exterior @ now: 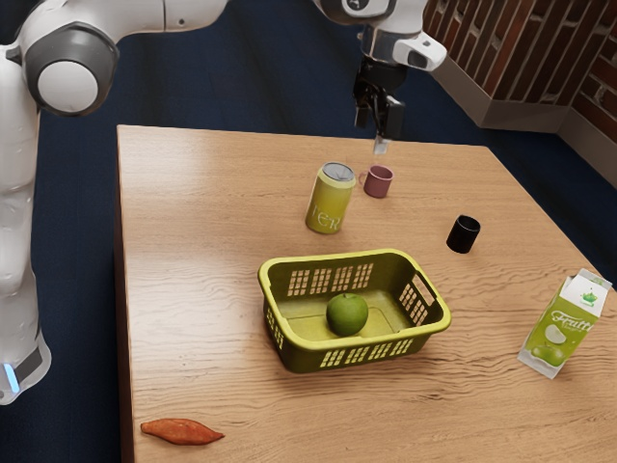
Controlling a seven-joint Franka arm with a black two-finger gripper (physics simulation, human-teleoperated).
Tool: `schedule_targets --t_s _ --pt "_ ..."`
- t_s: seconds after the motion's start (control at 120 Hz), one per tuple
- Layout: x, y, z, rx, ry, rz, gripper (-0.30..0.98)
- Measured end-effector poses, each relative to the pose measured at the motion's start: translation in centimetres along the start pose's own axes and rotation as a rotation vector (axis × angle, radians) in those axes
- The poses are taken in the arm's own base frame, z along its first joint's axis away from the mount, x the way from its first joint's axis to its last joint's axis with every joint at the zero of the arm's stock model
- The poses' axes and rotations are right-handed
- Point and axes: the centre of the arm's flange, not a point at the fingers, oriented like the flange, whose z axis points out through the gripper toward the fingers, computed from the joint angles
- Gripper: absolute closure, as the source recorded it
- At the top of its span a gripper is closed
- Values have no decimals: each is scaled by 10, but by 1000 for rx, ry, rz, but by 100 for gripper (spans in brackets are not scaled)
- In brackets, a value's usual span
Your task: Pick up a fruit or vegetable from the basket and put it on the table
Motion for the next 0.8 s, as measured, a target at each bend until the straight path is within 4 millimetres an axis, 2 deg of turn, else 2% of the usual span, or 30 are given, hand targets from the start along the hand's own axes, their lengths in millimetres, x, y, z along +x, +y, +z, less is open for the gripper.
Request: schedule_targets --t_s 0.15,0.325,0.358,0.45,0.508,0.558,0.692,0.8 --pt "0 2 0 -5 -4 4 0" --pt "-2 -7 -4 -44 2 -24 0" --pt "-4 6 -8 -58 7 -23 0" --pt "-11 72 -15 -88 7 -30 0" --pt "-12 92 -11 -96 -12 -98 0" --pt "-10 89 -6 -97 -27 -194 0" --pt "-2 58 5 -87 -58 -505 0" --pt "-1 58 8 -77 -76 -717 0"
